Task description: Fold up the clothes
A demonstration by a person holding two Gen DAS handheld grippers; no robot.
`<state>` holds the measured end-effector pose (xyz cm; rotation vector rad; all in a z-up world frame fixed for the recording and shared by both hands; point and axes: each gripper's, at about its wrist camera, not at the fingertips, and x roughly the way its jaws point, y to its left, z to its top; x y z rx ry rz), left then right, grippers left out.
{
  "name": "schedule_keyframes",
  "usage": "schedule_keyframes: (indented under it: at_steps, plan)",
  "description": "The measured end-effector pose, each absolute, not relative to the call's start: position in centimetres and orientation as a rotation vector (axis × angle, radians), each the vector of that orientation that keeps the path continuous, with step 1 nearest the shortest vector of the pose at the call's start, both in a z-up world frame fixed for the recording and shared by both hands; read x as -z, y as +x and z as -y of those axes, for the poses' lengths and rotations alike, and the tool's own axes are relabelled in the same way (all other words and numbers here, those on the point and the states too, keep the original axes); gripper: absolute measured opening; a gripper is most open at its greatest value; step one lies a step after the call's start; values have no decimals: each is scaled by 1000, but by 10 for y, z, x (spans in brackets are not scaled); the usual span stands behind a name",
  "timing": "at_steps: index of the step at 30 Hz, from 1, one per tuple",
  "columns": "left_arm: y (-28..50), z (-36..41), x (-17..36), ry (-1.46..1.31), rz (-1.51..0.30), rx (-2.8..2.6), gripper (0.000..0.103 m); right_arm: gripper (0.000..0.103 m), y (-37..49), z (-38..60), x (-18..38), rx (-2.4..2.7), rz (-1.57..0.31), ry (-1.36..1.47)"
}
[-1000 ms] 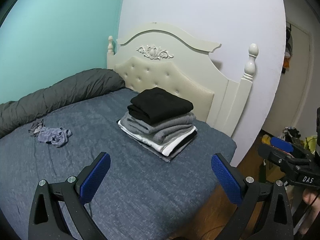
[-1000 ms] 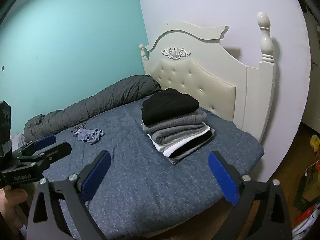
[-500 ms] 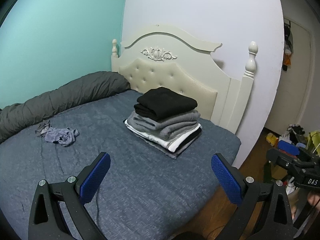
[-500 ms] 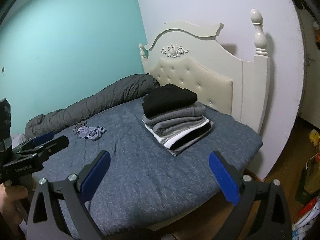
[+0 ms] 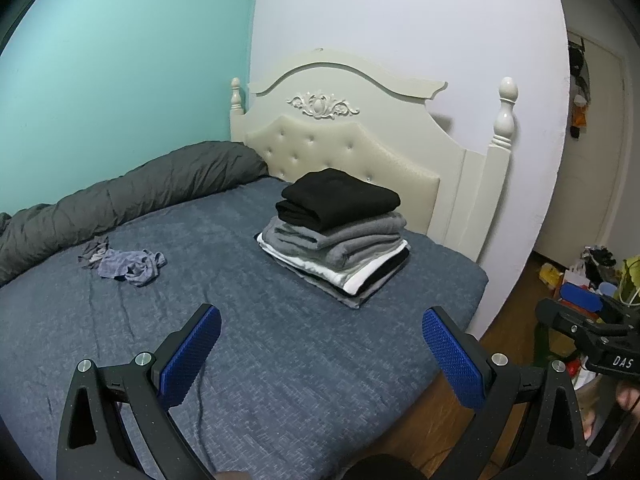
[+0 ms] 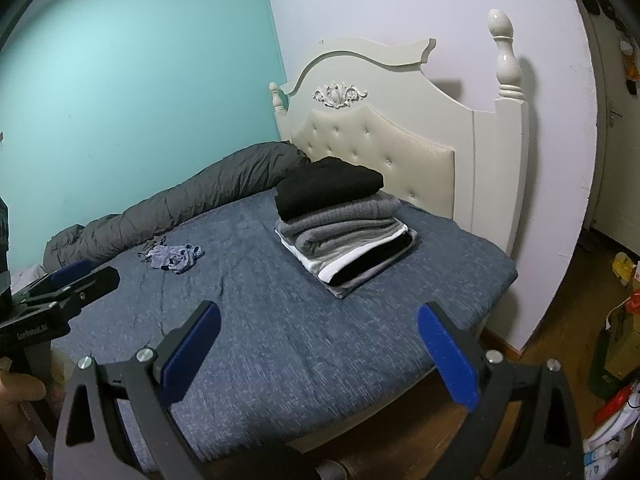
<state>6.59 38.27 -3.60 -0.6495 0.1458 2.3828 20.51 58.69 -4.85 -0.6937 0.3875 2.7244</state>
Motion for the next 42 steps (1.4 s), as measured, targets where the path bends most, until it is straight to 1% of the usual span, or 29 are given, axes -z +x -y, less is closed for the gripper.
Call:
schedule_keyframes:
  at_steps: [10, 42]
  plan:
    - [64, -383, 40, -679, -137, -2368, 103, 99, 203, -585, 44, -2741, -359, -682]
    - [67, -381, 40, -672, -118, -2379, 103, 100, 199, -584, 47, -2745, -355, -711]
